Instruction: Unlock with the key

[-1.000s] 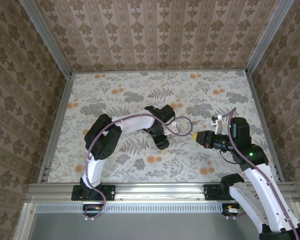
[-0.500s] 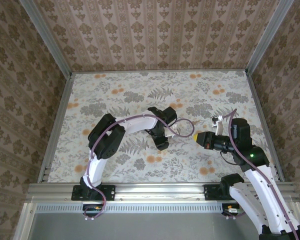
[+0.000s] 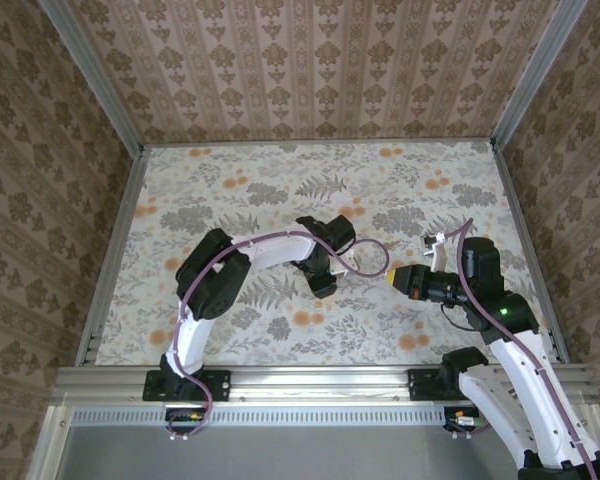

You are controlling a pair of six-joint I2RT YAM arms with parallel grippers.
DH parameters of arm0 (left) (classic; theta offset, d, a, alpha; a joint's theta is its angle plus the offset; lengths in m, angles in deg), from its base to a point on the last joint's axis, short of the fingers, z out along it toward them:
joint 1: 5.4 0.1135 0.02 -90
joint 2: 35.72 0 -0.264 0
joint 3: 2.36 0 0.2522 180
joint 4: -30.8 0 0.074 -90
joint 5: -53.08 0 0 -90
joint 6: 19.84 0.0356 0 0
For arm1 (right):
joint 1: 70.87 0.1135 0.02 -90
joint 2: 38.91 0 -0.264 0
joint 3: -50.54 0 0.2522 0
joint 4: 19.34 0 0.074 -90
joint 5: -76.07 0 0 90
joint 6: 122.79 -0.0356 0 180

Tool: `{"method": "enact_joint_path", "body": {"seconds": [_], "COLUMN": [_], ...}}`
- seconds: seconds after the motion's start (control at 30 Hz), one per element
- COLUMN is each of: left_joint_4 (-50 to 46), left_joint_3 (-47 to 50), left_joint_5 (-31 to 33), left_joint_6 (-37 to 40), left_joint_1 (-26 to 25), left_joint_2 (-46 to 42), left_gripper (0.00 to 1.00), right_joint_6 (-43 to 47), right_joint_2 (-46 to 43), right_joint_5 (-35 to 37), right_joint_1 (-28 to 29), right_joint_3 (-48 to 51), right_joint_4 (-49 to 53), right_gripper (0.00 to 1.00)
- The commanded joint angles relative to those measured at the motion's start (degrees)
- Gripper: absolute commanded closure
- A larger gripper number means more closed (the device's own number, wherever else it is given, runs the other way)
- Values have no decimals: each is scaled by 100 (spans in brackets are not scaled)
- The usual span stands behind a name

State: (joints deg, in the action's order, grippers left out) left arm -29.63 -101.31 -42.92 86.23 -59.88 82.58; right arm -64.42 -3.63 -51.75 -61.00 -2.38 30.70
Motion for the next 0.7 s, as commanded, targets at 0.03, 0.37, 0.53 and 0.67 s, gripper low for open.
{"method": "enact_joint_path", "body": {"seconds": [0.03,0.37,0.53,0.67], "left_joint_4": [419,786,943,1069], "left_joint_3": [250,533,711,925], "left_joint_5": [-18,50,149,264], "left_joint_6": [-77,-127,-165,-200], "left_joint_1": [-54,49,120,237], "left_joint_2": [-207,-561,-803,-1075], "left_gripper": [64,70,71,71], "right_joint_6": [9,17,41,60], "right_joint_2": [-71,-79,-77,-53], "right_joint_5": [78,82,99,107], "right_joint_1": [-46,-55,-60,-64], "right_joint_3": [-136,-213,-285,-310], "right_joint_4": [83,121,177,187], "right_gripper": [91,91,91,91]}}
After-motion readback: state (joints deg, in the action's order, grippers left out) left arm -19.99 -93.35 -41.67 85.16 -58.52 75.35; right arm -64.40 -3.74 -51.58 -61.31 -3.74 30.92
